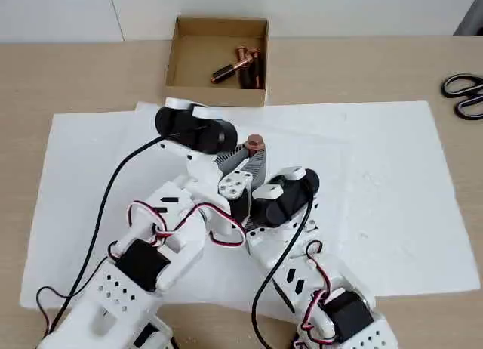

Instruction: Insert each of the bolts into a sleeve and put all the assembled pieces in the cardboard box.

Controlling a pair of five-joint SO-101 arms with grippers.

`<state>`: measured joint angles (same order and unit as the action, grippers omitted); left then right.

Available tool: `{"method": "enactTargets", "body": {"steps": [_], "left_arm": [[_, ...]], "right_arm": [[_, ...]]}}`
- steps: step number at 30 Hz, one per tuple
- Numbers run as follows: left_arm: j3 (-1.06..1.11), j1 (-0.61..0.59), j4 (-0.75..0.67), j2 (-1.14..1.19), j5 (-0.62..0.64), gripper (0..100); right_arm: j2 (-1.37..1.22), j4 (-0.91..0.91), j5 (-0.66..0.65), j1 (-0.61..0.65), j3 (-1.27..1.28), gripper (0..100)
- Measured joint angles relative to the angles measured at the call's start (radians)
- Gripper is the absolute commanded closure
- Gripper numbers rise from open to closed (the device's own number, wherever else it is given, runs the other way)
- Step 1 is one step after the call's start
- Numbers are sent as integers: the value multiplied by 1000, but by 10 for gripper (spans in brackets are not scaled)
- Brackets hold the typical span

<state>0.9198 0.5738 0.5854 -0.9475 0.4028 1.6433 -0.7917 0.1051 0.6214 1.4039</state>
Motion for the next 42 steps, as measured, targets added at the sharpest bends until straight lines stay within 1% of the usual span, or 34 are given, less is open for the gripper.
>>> {"method": "enactTargets", "body": {"steps": [4, 7, 19, 24, 32, 37, 42], "left_arm": [[11, 0, -3, -6, 0, 994], [11, 2, -2, -8, -25, 994], [11, 2, 60, -64, -38, 994], [12, 3, 112, -81, -38, 994], [12, 3, 114, -83, -40, 994], [12, 5, 115, -83, -91, 994], [26, 5, 117, -84, -98, 994]], "right_arm": [[-2, 0, 0, 0, 2, 995], [-2, 0, 0, 0, 2, 995], [-2, 0, 0, 2, 5, 995], [-2, 0, 0, 2, 5, 995], [-2, 0, 0, 2, 5, 995], [-2, 0, 0, 2, 5, 995], [-2, 0, 0, 2, 5, 995]]}}
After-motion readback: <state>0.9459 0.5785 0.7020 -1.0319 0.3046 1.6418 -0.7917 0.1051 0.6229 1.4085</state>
